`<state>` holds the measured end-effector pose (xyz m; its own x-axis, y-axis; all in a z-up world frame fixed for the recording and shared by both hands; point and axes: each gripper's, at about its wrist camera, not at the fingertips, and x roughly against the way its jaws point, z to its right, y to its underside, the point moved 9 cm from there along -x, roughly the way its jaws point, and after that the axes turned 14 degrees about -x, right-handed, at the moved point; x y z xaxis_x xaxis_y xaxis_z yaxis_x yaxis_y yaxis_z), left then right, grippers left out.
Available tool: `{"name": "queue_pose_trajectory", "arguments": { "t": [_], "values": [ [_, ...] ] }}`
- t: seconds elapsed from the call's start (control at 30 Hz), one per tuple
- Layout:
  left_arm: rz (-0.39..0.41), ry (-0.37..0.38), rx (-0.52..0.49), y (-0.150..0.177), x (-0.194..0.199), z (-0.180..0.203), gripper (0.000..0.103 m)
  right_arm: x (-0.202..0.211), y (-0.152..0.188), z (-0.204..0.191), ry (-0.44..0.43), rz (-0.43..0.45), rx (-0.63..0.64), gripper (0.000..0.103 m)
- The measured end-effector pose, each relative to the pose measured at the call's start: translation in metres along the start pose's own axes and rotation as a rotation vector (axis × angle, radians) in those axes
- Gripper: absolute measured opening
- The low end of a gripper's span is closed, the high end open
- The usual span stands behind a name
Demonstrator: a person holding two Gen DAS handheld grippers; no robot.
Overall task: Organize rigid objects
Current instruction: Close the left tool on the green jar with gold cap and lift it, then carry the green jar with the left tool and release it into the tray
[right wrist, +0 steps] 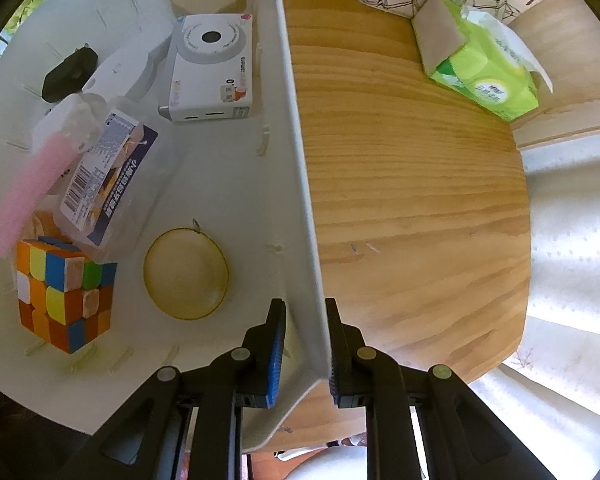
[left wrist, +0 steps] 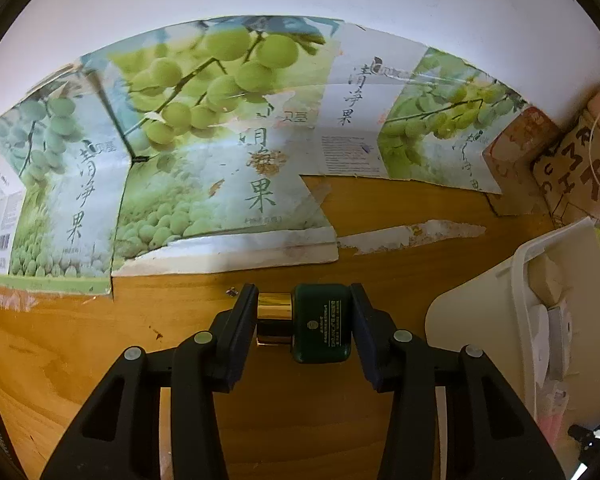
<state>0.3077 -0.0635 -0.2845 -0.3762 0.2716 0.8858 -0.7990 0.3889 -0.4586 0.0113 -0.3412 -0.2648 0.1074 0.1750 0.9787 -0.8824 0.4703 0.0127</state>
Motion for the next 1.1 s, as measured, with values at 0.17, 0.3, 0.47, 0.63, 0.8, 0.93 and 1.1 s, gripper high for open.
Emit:
{"name": "queue_pose_trajectory", "arguments": {
  "t": [0.17, 0.3, 0.47, 0.63, 0.8, 0.93, 1.1],
  "values": [
    [0.007, 0.014, 0.07, 0.016, 0.015, -0.007, 0.048, 0.013, 0.001, 0.006, -0.004, 0.034, -0.012, 0.042],
    [0.018, 0.012, 0.116, 0.032, 0.034, -0.008, 0.048, 0.024, -0.004, 0.01, -0.011, 0.07, -0.018, 0.052],
    [0.023, 0.002, 0.167, 0.049, 0.062, -0.012, 0.048, 0.037, -0.009, 0.009, -0.036, 0.117, -0.002, 0.061],
    [0.031, -0.009, 0.24, 0.071, 0.095, -0.015, 0.048, 0.041, -0.015, 0.005, -0.071, 0.144, 0.029, 0.066],
    [0.05, -0.053, 0.269, 0.101, 0.133, -0.013, 0.048, 0.043, -0.019, 0.001, -0.122, 0.16, 0.028, 0.068],
    [0.085, -0.071, 0.277, 0.12, 0.165, -0.007, 0.048, 0.045, -0.012, -0.004, -0.123, 0.178, 0.005, 0.078],
    [0.102, -0.1, 0.25, 0.13, 0.193, 0.013, 0.048, 0.049, 0.001, -0.017, -0.141, 0.204, 0.003, 0.078]
  ]
}}
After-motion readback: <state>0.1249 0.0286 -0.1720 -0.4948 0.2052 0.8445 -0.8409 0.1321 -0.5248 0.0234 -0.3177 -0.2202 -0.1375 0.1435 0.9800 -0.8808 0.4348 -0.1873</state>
